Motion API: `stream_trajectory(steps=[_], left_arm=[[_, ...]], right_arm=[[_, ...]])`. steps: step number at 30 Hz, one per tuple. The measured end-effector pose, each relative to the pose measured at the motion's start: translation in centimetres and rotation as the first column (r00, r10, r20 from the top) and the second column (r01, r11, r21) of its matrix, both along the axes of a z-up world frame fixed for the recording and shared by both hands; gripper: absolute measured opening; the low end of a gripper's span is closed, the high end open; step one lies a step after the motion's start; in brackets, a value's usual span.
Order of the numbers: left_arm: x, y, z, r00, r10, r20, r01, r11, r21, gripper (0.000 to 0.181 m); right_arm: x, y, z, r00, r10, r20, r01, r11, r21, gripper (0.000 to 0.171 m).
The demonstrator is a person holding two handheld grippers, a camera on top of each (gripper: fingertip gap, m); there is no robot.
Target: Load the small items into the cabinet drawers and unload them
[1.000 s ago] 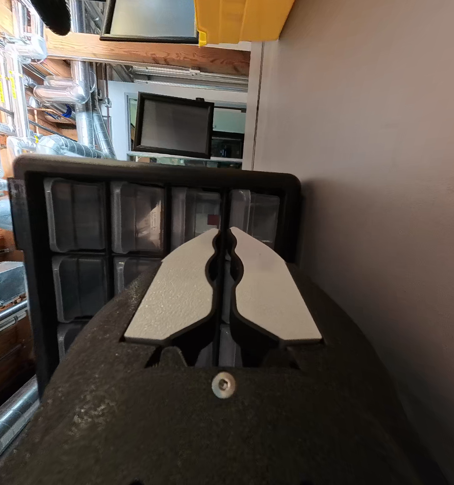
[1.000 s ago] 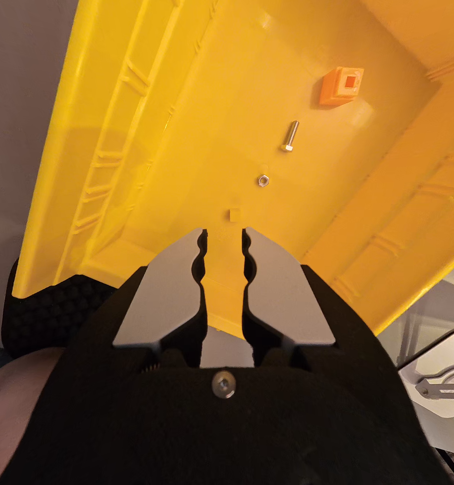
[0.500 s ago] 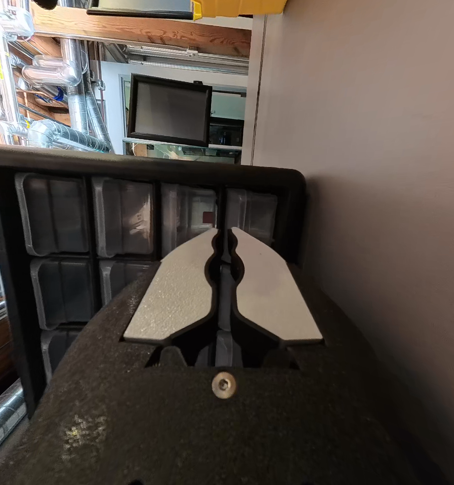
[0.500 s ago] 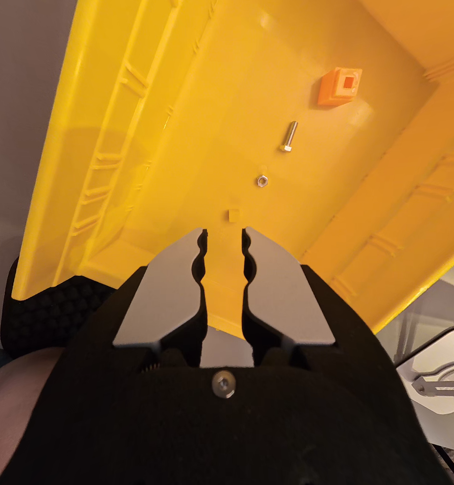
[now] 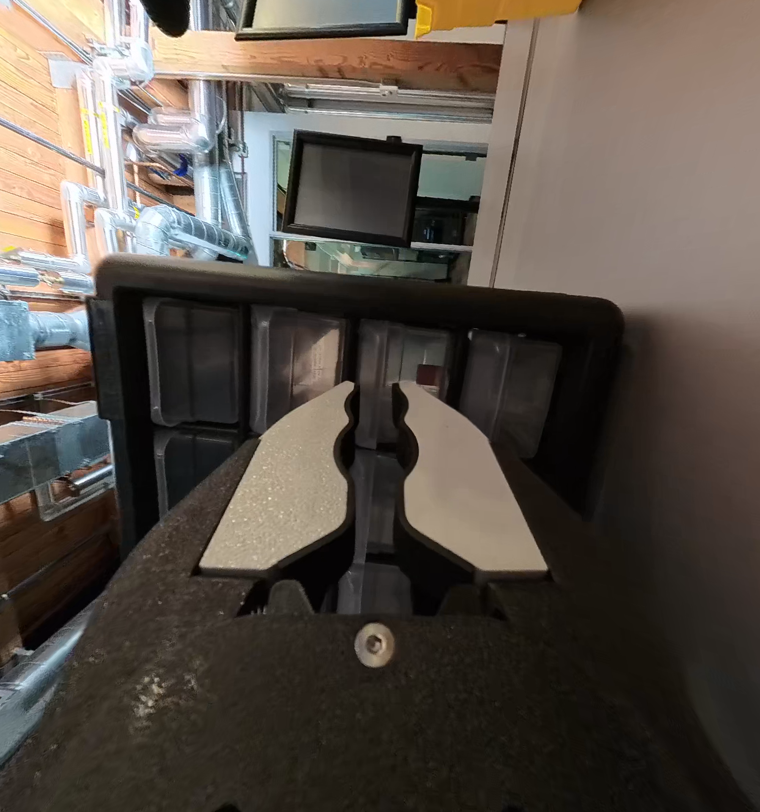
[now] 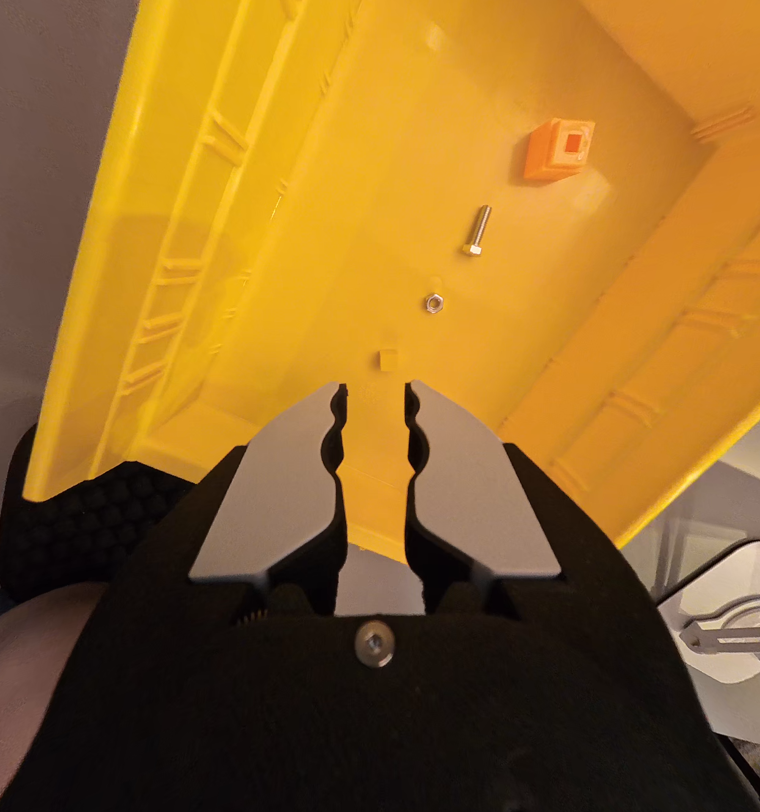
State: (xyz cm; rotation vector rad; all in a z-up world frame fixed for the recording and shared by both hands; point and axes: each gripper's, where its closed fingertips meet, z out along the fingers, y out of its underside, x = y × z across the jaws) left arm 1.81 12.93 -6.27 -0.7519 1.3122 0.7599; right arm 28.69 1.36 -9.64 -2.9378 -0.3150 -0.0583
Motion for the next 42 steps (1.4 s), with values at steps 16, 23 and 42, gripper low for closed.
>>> stream_trajectory(steps=[16, 23, 42], left_arm=[[-1.4, -4.5, 0.4, 0.997, -0.069, -0.017, 0.070, 0.996, 0.061, 0.008], [-2.4, -7.2, 0.5, 0.996, -0.083, -0.019, 0.084, 0.995, 0.050, 0.008], [-3.0, -9.2, -0.3, 0.994, -0.105, -0.043, 0.106, 0.994, 0.006, 0.009]], right_arm=[[-21.5, 2.2, 8.1, 0.616, 0.788, -0.005, -0.732, 0.574, 0.367, 0.025], [-29.2, 6.3, 6.5, 0.521, 0.848, 0.100, -0.810, 0.453, 0.372, 0.023], [-28.9, 6.6, 0.8, 0.455, 0.889, 0.043, -0.888, 0.457, -0.044, 0.022]])
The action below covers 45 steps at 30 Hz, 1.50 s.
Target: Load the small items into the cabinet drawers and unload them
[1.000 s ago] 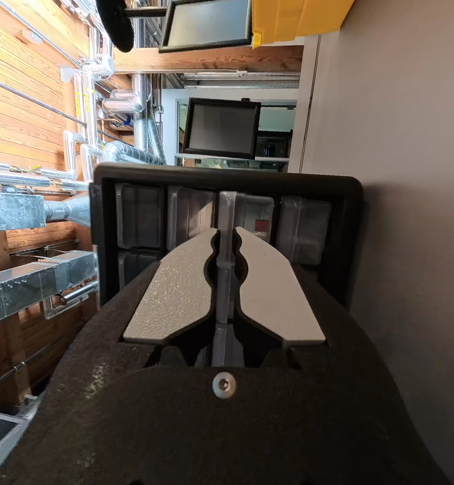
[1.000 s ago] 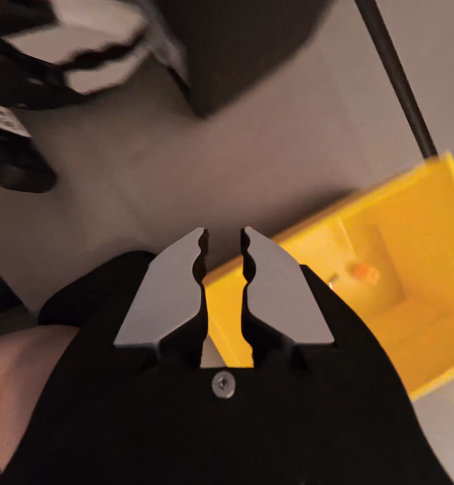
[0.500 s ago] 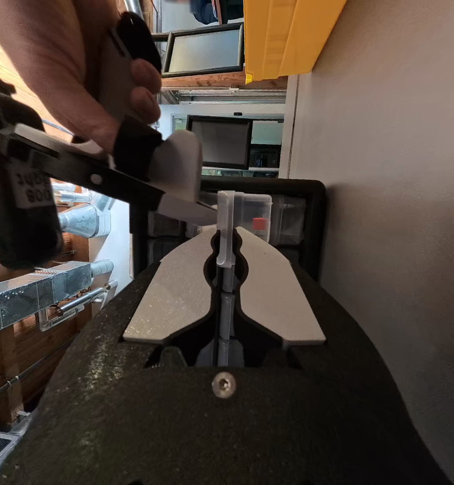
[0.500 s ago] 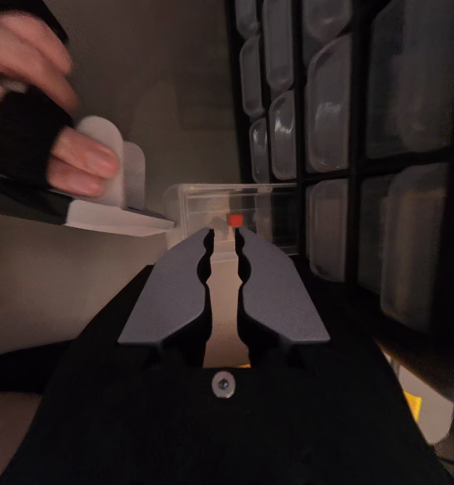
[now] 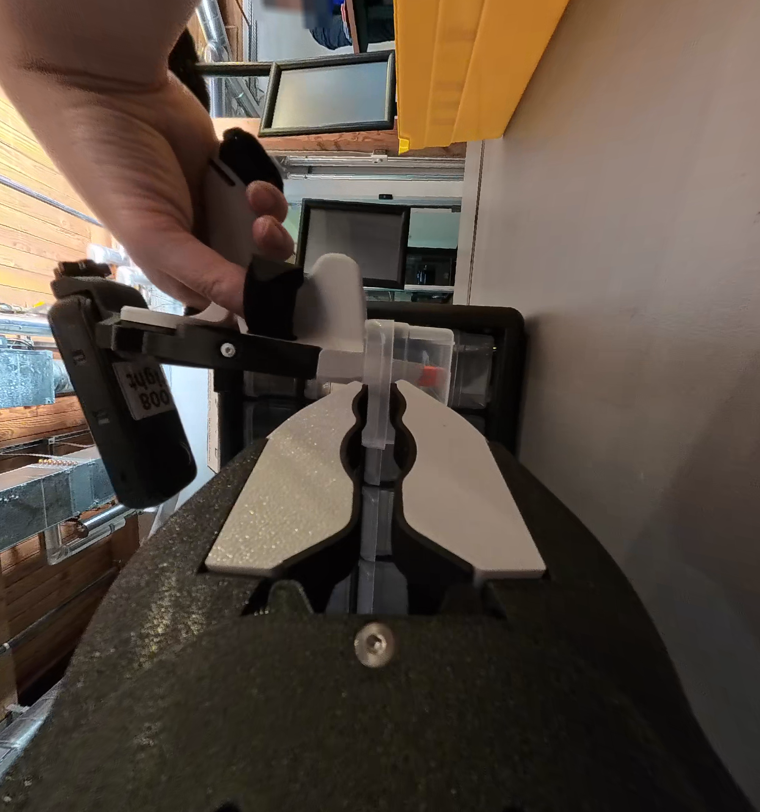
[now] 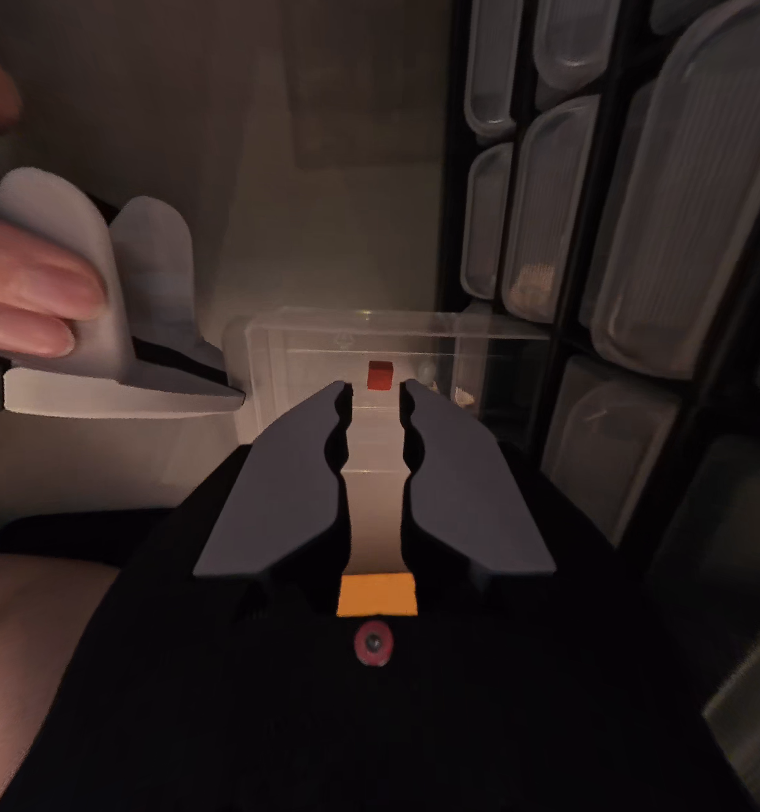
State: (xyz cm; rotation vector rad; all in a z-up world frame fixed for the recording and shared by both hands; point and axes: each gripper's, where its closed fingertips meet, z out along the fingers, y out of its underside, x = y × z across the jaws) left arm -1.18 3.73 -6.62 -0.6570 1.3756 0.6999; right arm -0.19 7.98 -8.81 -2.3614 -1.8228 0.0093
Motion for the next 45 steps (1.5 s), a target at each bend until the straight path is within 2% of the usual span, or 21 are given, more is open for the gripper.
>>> stream_trajectory(steps=[11, 14, 21, 27, 31, 33, 35, 39, 42, 45], left_arm=[[0.0, -0.2, -0.2, 1.000, -0.011, -0.006, 0.010, 1.000, -0.013, 0.009], [0.0, -0.2, -0.2, 1.000, -0.012, -0.008, 0.012, 1.000, -0.016, 0.009], [0.0, -0.2, -0.2, 1.000, -0.017, 0.001, 0.017, 1.000, -0.016, 0.009], [0.2, -0.1, -0.3, 1.000, -0.022, 0.004, 0.022, 1.000, -0.011, 0.009], [0.5, 0.5, -0.1, 1.000, -0.021, 0.006, 0.021, 1.000, -0.002, 0.009], [0.6, 1.3, 0.0, 1.000, -0.010, 0.005, 0.010, 1.000, -0.002, 0.009], [0.8, 2.0, 0.1, 1.000, -0.002, 0.007, 0.002, 1.000, -0.001, 0.009], [1.1, 3.1, 0.3, 1.000, 0.006, 0.018, -0.006, 1.000, -0.009, 0.009], [1.4, 3.6, 0.2, 0.999, 0.016, 0.028, -0.015, 0.999, -0.037, 0.009], [1.5, 4.5, 0.3, 0.999, 0.031, 0.024, -0.030, 0.999, -0.044, 0.009]], right_arm=[[-0.4, -0.2, -0.5, 0.997, -0.007, 0.077, 0.009, 1.000, -0.027, 0.018], [-0.6, 0.1, -0.6, 0.997, -0.018, 0.075, 0.019, 1.000, -0.021, 0.012], [-0.5, 0.0, 0.0, 0.999, 0.019, 0.050, -0.020, 0.999, 0.028, 0.012], [-0.1, -0.3, 4.5, 0.995, -0.003, -0.104, 0.021, 0.985, 0.173, 0.012], [4.7, -2.5, 8.0, 0.974, -0.136, -0.180, 0.181, 0.948, 0.261, 0.012], [9.3, -4.2, 8.0, 0.940, -0.290, -0.178, 0.327, 0.916, 0.234, 0.012], [14.7, -5.9, 6.9, 0.870, -0.471, -0.146, 0.492, 0.848, 0.197, 0.012], [23.9, -8.2, 3.0, 0.631, -0.768, -0.107, 0.775, 0.629, 0.057, 0.012], [27.7, -9.1, -0.2, 0.497, -0.866, -0.055, 0.866, 0.499, -0.041, 0.012], [28.0, -9.9, -2.6, 0.494, -0.869, -0.020, 0.859, 0.492, -0.143, 0.012]])
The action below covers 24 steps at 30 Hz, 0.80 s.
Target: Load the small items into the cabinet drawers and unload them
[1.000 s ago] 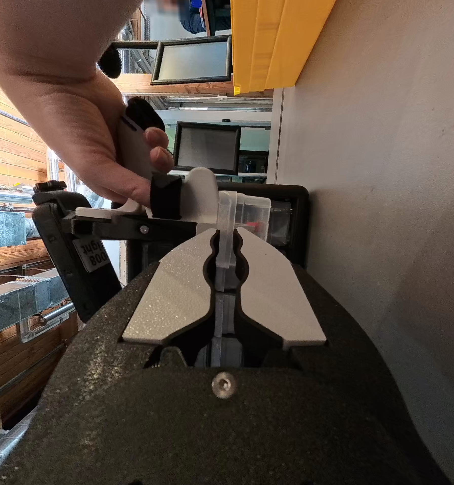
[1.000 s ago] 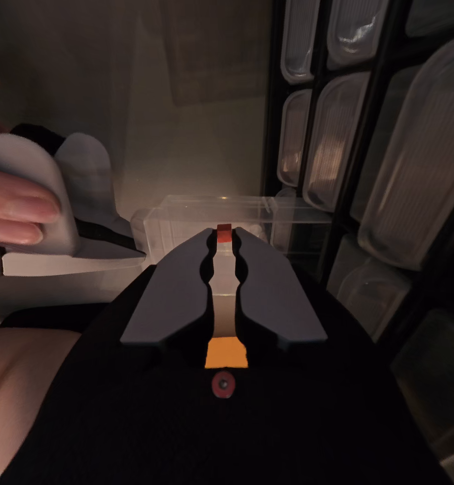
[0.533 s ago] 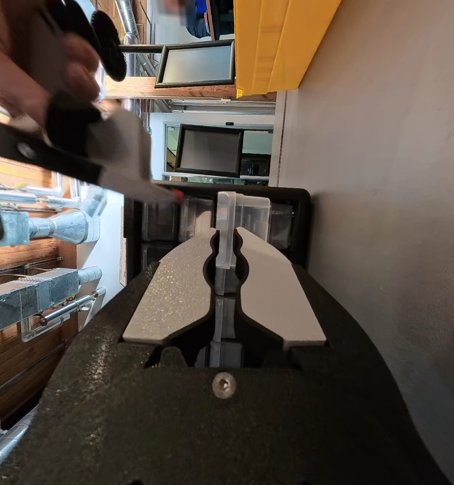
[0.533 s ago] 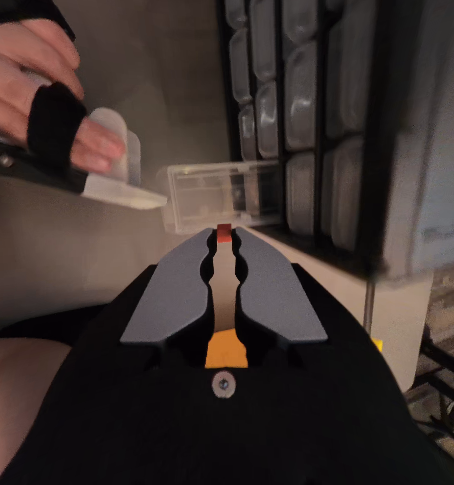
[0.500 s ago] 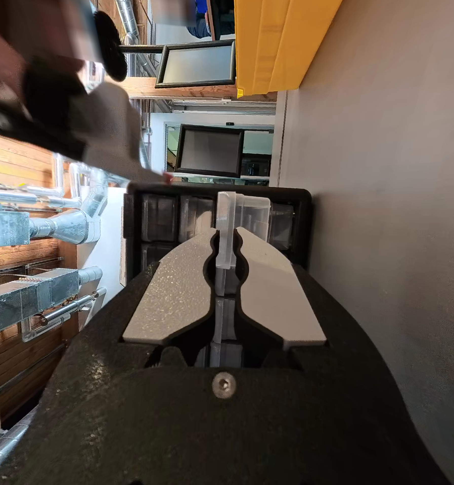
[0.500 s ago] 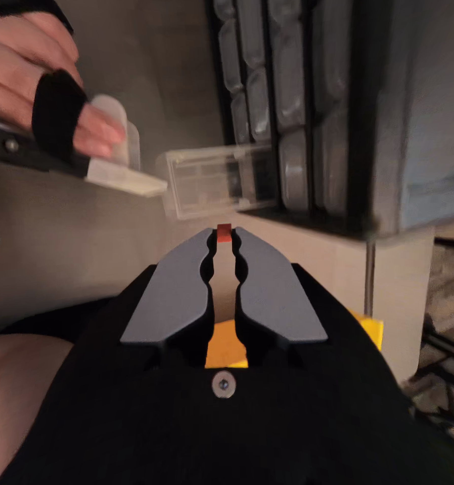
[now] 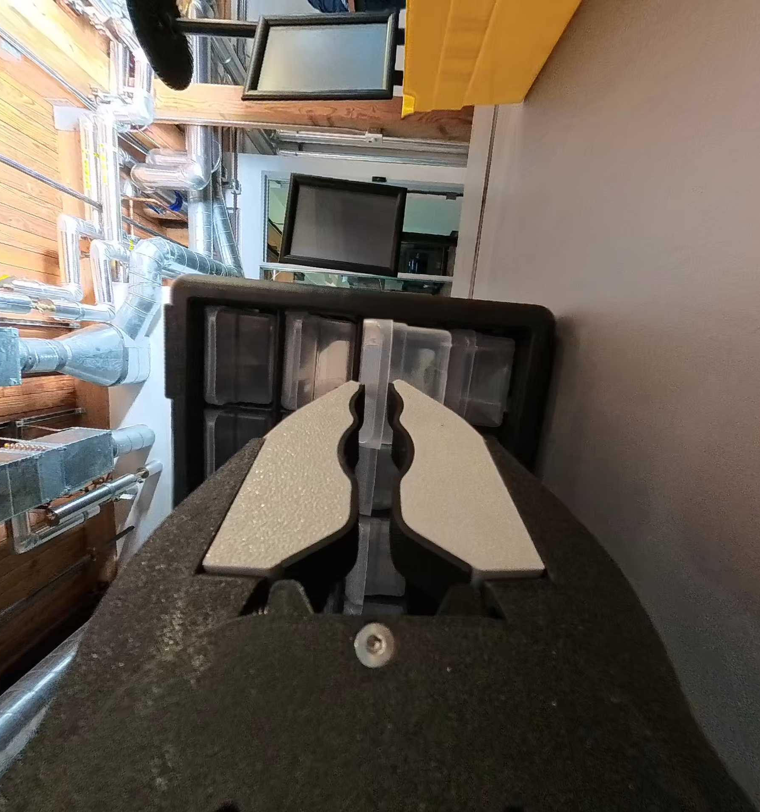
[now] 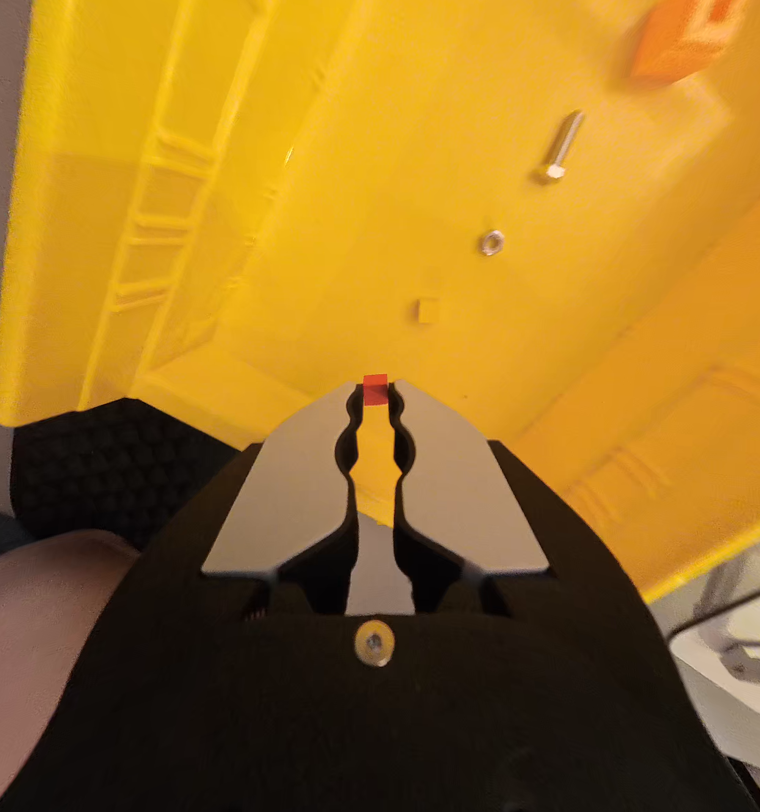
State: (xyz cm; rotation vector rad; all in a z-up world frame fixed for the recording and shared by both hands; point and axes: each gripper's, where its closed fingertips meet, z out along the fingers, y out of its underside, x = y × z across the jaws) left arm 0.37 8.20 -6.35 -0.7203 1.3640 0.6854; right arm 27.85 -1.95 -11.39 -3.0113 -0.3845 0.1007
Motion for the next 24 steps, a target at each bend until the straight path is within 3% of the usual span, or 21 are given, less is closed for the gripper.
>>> stream_trajectory(steps=[11, 17, 24], left_arm=[[0.8, 3.0, 0.2, 0.999, 0.046, 0.017, -0.046, 0.999, -0.027, 0.009], [1.0, 3.7, 0.2, 0.998, 0.050, 0.025, -0.049, 0.998, -0.030, 0.009], [1.2, 4.4, 0.2, 0.998, 0.059, 0.023, -0.059, 0.998, -0.030, 0.009]], right_arm=[[0.4, -0.5, -3.8, 1.000, 0.003, 0.005, -0.002, 0.992, -0.124, 0.012], [1.1, -1.2, -4.8, 0.997, -0.071, 0.036, 0.077, 0.977, -0.201, 0.013], [1.6, -0.7, -3.0, 0.991, -0.135, 0.017, 0.136, 0.984, -0.114, 0.022]])
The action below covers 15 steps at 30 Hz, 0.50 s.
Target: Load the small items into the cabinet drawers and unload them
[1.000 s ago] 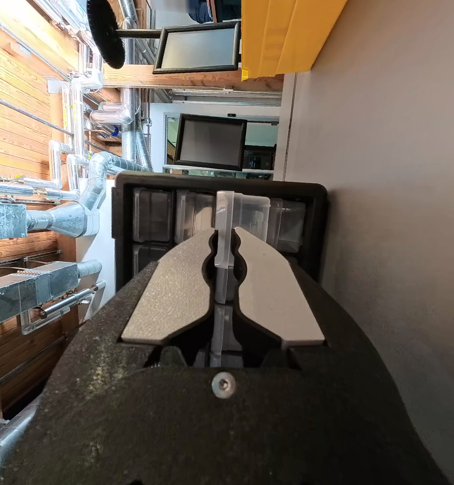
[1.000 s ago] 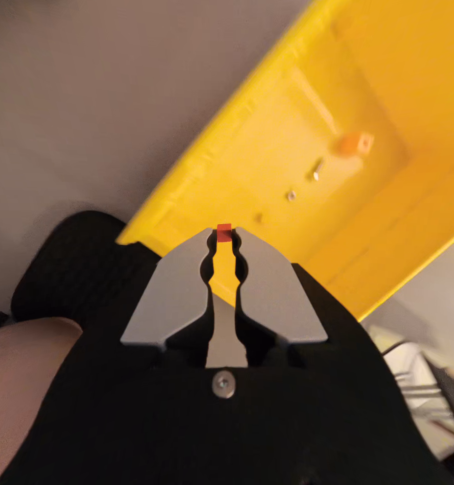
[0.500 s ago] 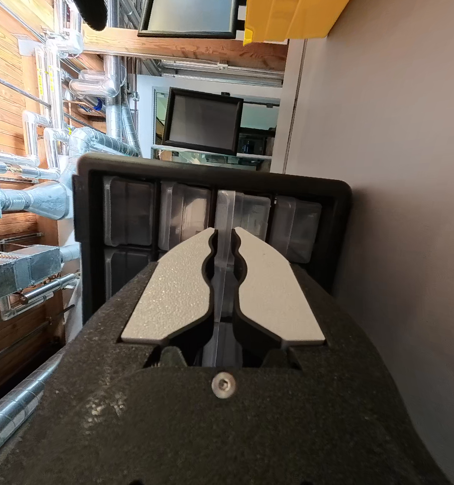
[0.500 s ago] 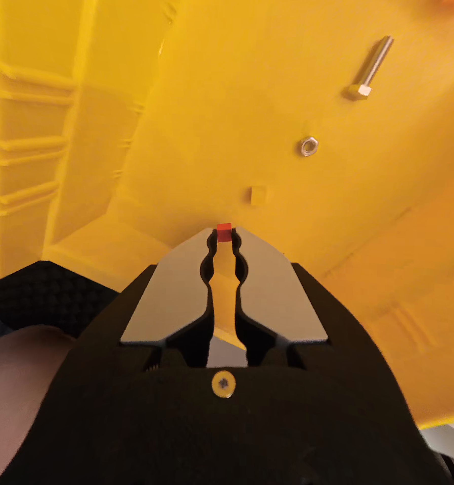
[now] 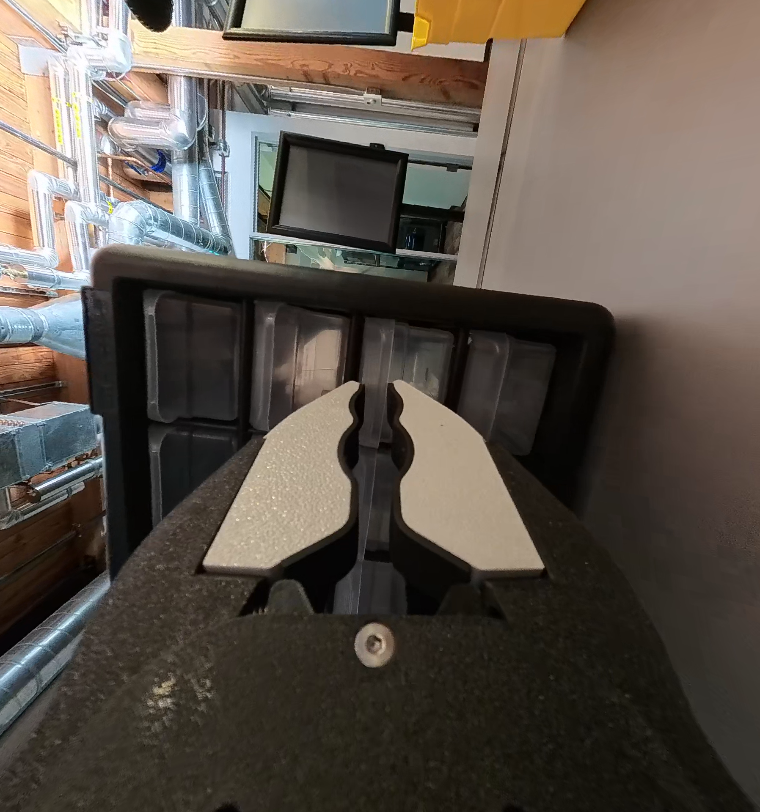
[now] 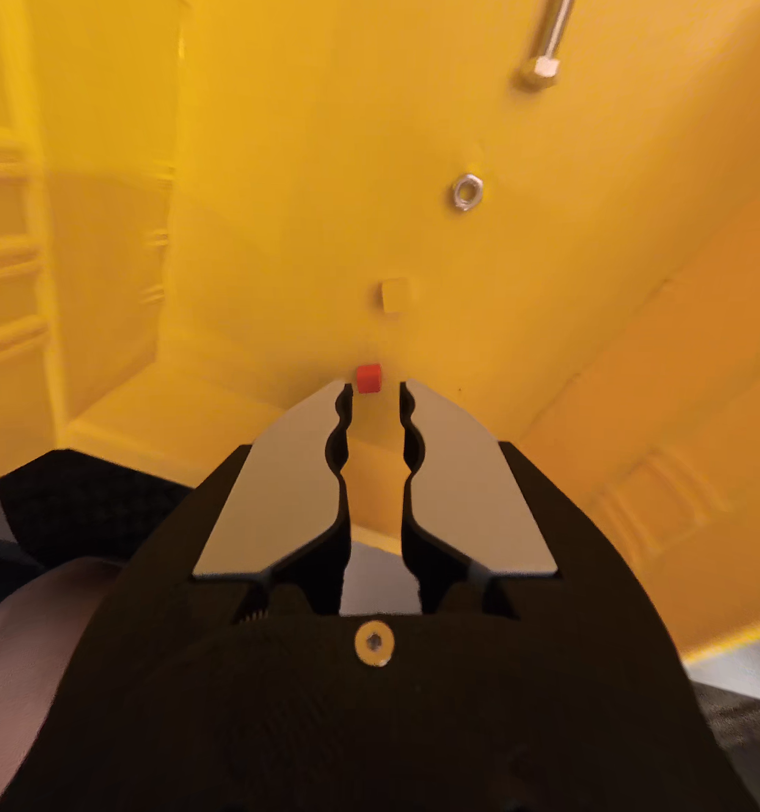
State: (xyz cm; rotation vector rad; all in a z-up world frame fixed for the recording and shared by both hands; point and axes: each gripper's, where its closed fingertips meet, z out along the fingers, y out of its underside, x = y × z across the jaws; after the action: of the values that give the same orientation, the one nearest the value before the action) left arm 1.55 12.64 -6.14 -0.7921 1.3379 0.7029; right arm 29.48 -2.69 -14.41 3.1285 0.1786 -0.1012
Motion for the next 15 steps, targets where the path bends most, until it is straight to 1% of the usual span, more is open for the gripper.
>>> stream_trajectory(steps=[2, 4, 6, 8, 9, 10, 12, 13, 15], left_arm=[[0.0, 0.1, 0.0, 1.000, 0.001, -0.003, -0.001, 1.000, 0.006, 0.009], [0.1, 0.2, 0.0, 1.000, -0.001, -0.003, 0.001, 1.000, 0.010, 0.009], [0.1, 0.2, 0.0, 1.000, -0.004, -0.007, 0.004, 1.000, 0.018, 0.009], [0.1, 0.2, 0.0, 1.000, -0.002, -0.013, 0.003, 1.000, 0.024, 0.009], [0.1, 0.2, 0.0, 1.000, -0.001, -0.012, 0.002, 1.000, 0.027, 0.009], [0.0, 0.2, 0.1, 1.000, 0.000, -0.007, 0.001, 1.000, 0.030, 0.009], [-0.2, 0.1, 0.2, 1.000, -0.003, 0.010, 0.003, 0.999, 0.032, 0.019], [-0.2, -0.2, 0.2, 1.000, -0.014, 0.018, 0.013, 1.000, 0.027, 0.024], [-0.2, -1.0, 0.5, 0.998, -0.043, 0.037, 0.043, 0.999, 0.014, 0.030]], right_arm=[[0.4, 0.3, 1.7, 1.000, -0.019, -0.003, 0.019, 0.995, 0.094, 0.022], [2.1, 0.7, 3.7, 0.997, -0.069, 0.041, 0.058, 0.975, 0.215, 0.022], [4.9, 1.0, 5.6, 0.982, -0.161, 0.104, 0.118, 0.937, 0.329, 0.022], [8.6, 1.3, 7.1, 0.934, -0.310, 0.177, 0.211, 0.880, 0.426, 0.022], [9.5, 1.8, 7.7, 0.921, -0.361, 0.147, 0.253, 0.840, 0.479, 0.020], [9.7, 2.6, 8.0, 0.925, -0.373, 0.076, 0.279, 0.800, 0.531, 0.025], [10.2, 3.5, 8.3, 0.924, -0.381, 0.016, 0.302, 0.757, 0.580, 0.028], [10.1, 3.7, 8.3, 0.933, -0.361, 0.014, 0.283, 0.756, 0.590, 0.028], [10.3, 3.9, 8.5, 0.947, -0.312, 0.071, 0.203, 0.758, 0.619, 0.028]])
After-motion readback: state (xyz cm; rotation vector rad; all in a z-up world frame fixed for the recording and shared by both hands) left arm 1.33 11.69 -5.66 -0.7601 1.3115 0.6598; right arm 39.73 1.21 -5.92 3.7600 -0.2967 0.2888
